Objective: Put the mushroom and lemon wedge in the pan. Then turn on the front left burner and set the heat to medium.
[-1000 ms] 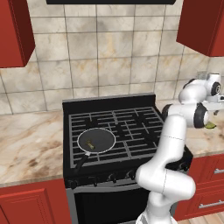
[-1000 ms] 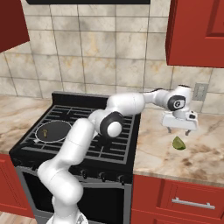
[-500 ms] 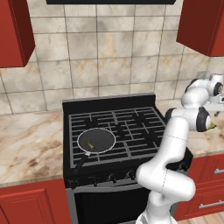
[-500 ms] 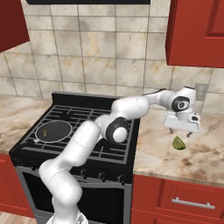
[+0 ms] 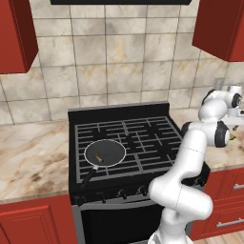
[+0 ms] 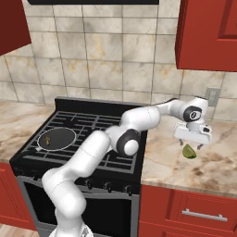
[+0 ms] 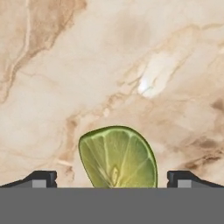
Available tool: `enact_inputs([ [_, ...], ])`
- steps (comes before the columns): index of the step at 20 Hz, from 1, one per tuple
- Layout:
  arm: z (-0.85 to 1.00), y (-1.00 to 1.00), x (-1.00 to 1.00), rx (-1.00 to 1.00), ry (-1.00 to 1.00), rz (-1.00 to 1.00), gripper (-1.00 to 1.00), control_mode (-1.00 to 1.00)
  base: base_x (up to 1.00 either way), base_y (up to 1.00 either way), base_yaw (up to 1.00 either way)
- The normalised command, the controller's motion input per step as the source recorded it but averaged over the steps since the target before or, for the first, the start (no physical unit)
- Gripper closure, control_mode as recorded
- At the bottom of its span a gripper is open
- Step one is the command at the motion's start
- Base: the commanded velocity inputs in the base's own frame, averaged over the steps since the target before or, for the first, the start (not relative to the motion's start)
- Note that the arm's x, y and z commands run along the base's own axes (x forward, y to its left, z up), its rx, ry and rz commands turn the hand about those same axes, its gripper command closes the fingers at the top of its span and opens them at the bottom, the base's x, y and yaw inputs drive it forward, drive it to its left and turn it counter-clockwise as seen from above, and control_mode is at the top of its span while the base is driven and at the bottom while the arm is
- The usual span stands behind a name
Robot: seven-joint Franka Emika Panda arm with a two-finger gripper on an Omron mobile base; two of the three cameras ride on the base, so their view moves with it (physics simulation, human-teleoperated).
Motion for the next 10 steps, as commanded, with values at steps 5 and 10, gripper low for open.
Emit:
enact_inputs([
  [5, -0.38, 0.00, 0.00, 0.00, 0.04, 0.00, -1.00, -1.00, 0.00, 0.00, 0.00],
  [10, -0.42, 0.00, 0.00, 0.00, 0.05, 0.00, -1.00, -1.00, 0.00, 0.00, 0.00],
])
